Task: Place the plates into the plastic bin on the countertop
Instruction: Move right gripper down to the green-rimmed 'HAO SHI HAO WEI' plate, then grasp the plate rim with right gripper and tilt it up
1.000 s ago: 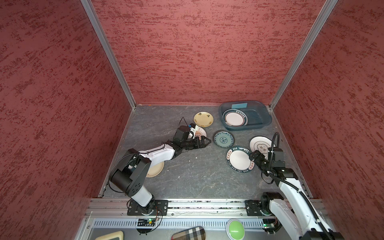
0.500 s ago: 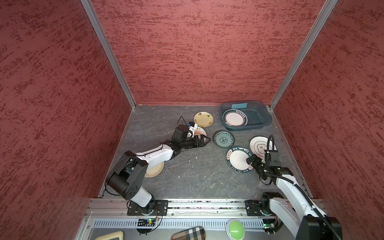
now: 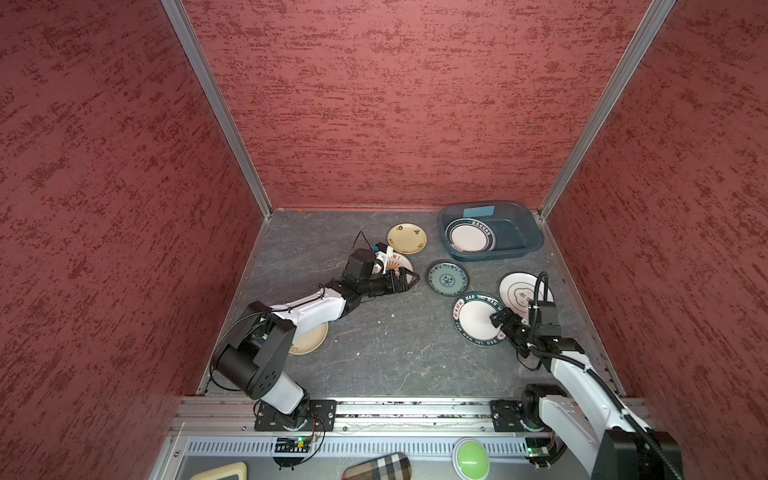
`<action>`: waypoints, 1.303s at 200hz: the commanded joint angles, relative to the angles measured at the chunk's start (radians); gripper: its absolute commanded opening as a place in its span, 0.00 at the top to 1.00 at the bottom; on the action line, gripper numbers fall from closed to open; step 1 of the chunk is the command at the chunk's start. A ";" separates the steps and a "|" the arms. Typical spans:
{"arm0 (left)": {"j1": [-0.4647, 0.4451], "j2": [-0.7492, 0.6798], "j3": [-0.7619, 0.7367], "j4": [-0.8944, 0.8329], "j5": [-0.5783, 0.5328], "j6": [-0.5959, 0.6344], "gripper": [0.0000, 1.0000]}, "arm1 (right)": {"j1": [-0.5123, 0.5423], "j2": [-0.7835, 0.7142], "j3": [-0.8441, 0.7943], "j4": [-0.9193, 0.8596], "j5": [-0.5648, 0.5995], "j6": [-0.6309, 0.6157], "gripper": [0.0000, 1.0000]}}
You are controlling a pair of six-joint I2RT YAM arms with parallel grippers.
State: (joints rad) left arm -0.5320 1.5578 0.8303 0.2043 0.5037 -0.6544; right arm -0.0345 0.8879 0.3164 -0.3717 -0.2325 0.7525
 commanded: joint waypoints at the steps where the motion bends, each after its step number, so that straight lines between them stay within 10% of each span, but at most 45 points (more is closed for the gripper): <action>1: 0.007 0.019 -0.015 0.036 0.015 -0.001 0.01 | 0.004 0.017 -0.023 0.015 -0.019 0.014 0.08; 136: 0.014 0.028 -0.015 0.042 0.028 -0.013 0.01 | 0.004 0.008 -0.061 0.041 -0.019 0.008 0.58; 260: 0.024 0.039 -0.014 0.034 0.023 -0.018 0.01 | 0.003 0.003 -0.062 0.045 -0.007 0.016 0.77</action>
State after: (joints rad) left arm -0.5152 1.5860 0.8280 0.2287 0.5198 -0.6666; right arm -0.0345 0.8997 0.2604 -0.3340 -0.2485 0.7563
